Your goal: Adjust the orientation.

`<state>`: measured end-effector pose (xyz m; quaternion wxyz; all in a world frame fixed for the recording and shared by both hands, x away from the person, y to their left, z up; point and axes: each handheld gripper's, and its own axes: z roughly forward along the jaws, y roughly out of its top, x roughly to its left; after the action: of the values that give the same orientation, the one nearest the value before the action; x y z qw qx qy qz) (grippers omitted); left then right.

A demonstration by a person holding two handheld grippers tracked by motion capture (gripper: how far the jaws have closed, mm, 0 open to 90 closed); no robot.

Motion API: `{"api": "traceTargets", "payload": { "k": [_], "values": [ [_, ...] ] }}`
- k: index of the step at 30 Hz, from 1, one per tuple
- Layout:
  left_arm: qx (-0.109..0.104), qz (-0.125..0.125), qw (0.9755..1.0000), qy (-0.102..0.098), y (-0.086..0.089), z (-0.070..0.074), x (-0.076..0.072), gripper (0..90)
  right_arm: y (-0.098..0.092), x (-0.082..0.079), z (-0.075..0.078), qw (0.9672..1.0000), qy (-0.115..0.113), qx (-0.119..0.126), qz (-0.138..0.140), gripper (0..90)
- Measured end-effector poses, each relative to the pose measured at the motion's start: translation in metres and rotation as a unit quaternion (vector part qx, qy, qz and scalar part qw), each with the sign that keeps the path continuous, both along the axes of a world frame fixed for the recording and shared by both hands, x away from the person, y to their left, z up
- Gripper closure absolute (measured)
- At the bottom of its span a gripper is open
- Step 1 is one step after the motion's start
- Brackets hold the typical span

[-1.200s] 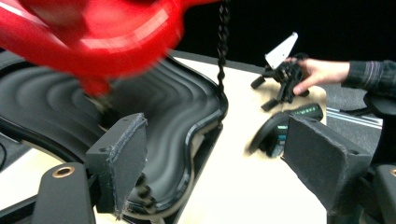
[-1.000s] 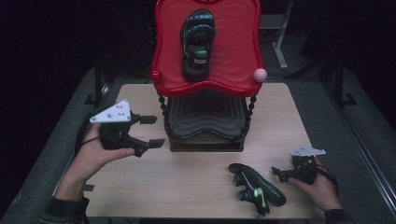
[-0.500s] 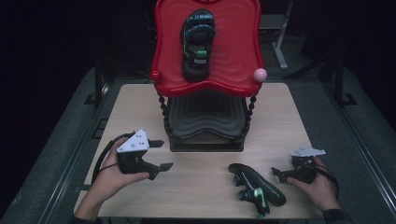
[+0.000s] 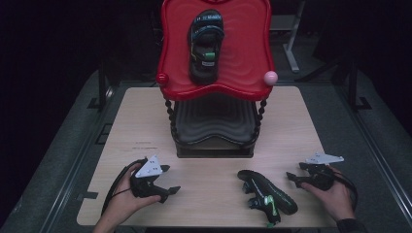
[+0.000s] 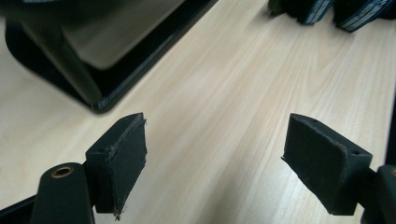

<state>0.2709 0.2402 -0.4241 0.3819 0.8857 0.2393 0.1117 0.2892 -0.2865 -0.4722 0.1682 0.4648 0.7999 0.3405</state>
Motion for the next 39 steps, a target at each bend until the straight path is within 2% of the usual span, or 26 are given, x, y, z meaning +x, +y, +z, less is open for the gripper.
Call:
{"api": "traceTargets", "payload": {
  "k": [1,2,3,4,5,6,7,13,17,20,21,22,28,30,31,32,35,39],
  "values": [
    [0.012,0.008,0.9999,0.007,0.005,-0.009,0.002,20.1,-0.002,-0.001,0.003,1.0,0.005,0.003,0.001,53.7],
    [0.012,0.008,0.9999,0.007,0.005,-0.009,0.002,20.1,-0.002,-0.001,0.003,1.0,0.005,0.003,0.001,53.7],
    [0.014,0.021,0.9995,0.022,0.01,-0.016,0.004,20.1,-0.003,-0.003,0.008,0.9999,0.009,0.007,0.008,67.4],
    [0.014,0.021,0.9995,0.022,0.01,-0.016,0.004,20.1,-0.003,-0.005,0.011,0.9999,0.006,0.009,0.011,72.4],
    [0.016,0.024,0.9993,0.023,0.012,-0.019,0.005,20.1,-0.003,-0.005,0.011,0.9999,0.006,0.009,0.011,72.4],
    [0.014,0.029,0.9991,0.026,0.013,-0.021,0.005,20.1,-0.003,-0.007,0.015,0.9998,0.005,0.014,0.012,80.3],
    [0.012,0.034,0.9989,0.03,0.015,-0.025,0.006,20.0,-0.002,-0.01,0.023,0.9992,0.011,0.032,0.021,89.9],
    [0.02,0.043,0.9985,0.028,0.017,-0.029,0.007,19.5,0.001,-0.017,0.04,0.997,0.013,0.06,0.048,90.0],
    [0.033,0.052,0.9977,0.028,0.019,-0.035,0.009,19.4,0.003,-0.023,0.05,0.9941,0.011,0.086,0.066,90.0],
    [0.036,0.054,0.9973,0.036,0.02,-0.039,0.011,18.9,0.007,-0.029,0.058,0.9904,0.004,0.108,0.087,90.0],
    [0.037,0.054,0.9973,0.034,0.02,-0.04,0.012,17.4,0.011,-0.033,0.062,0.9882,0.004,0.116,0.1,90.0],
    [0.035,0.052,0.9975,0.033,0.021,-0.041,0.013,17.4,0.011,-0.033,0.062,0.9882,0.004,0.116,0.1,90.0],
    [0.023,0.057,0.9978,0.025,0.024,-0.045,0.014,13.2,0.025,-0.042,0.067,0.9814,0.006,0.135,0.136,90.0],
    [0.013,0.059,0.998,0.018,0.025,-0.048,0.014,8.7,0.032,-0.045,0.069,0.9776,0.013,0.145,0.152,90.0],
    [0.013,0.059,0.998,0.018,0.025,-0.048,0.014,6.3,0.032,-0.045,0.069,0.9776,0.013,0.145,0.152,90.0],
    [0.007,0.057,0.9982,0.015,0.026,-0.05,0.015,6.3,0.035,-0.046,0.069,0.9768,0.014,0.144,0.158,90.0],
    [0.009,0.056,0.9983,0.016,0.026,-0.05,0.015,3.1,0.043,-0.049,0.068,0.9743,0.018,0.144,0.172,90.0],
    [0.01,0.053,0.9984,0.017,0.025,-0.05,0.015,2.3,0.045,-0.052,0.069,0.9731,0.023,0.143,0.179,90.0]
  ]
}}
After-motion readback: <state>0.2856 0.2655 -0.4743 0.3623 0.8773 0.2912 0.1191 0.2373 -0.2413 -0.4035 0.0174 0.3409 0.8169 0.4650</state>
